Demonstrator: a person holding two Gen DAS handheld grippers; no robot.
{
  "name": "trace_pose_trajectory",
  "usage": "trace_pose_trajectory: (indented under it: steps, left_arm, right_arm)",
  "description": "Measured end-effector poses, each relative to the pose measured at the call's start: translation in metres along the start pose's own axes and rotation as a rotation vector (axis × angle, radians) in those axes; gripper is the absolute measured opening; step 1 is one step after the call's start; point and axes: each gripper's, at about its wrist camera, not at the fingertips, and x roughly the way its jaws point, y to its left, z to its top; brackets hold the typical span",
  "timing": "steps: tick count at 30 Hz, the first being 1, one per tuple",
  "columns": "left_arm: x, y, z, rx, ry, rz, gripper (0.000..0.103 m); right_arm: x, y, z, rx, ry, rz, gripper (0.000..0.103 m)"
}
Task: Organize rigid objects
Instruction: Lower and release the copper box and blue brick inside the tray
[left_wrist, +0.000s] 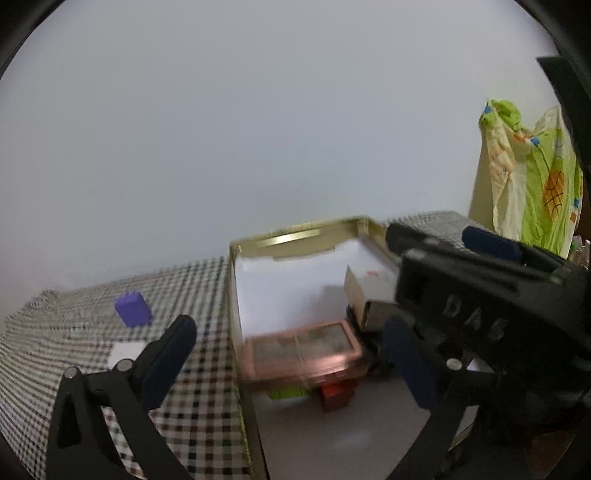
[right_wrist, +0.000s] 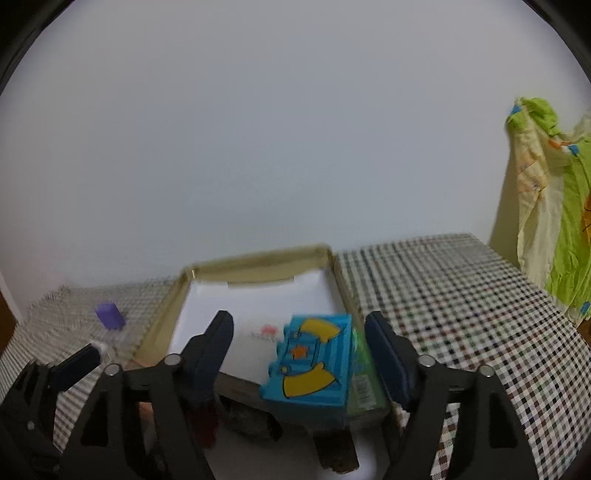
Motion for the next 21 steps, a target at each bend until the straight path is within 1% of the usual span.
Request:
trace_pose_trajectory:
  steps: [1, 2, 4, 6, 9, 14, 19, 21]
  left_arm:
    - [-0.003, 0.000, 0.001, 0.009, -0.014, 0.002, 0.103]
    - [-0.004, 0.000, 0.003, 0.010, -0.022, 0.004, 0.103]
    - [-0.007, 0.003, 0.004, -0.002, -0.037, 0.005, 0.103]
    - [-0.005, 0.008, 0.005, -0.023, -0.032, 0.004, 0.103]
    - [-0.002, 0.015, 0.004, -0.040, -0.017, 0.012, 0.103]
    - [0.002, 0.029, 0.001, -0.064, -0.008, 0.037, 0.103]
    - [0.003, 0.041, -0.001, -0.088, -0.004, 0.051, 0.103]
    - [0.003, 0.047, -0.003, -0.092, -0.003, 0.055, 0.103]
  right_arm:
    - [-0.005, -0.002, 0.002, 0.014, -0.030, 0.004, 0.079]
    - [-0.010, -0.005, 0.003, 0.032, -0.063, 0.004, 0.086]
    - [-0.019, -0.011, 0.004, 0.073, -0.119, 0.002, 0.092]
    - [-0.021, -0.017, 0.005, 0.106, -0.144, 0.011, 0.093]
    - [-0.018, -0.018, 0.005, 0.123, -0.132, 0.009, 0.093]
    - [-0.014, -0.015, 0.002, 0.112, -0.116, -0.004, 0.093]
    - [-0.019, -0.013, -0.003, 0.095, -0.136, -0.017, 0.093]
    - [-0.022, -0.013, -0.004, 0.100, -0.160, -0.022, 0.093]
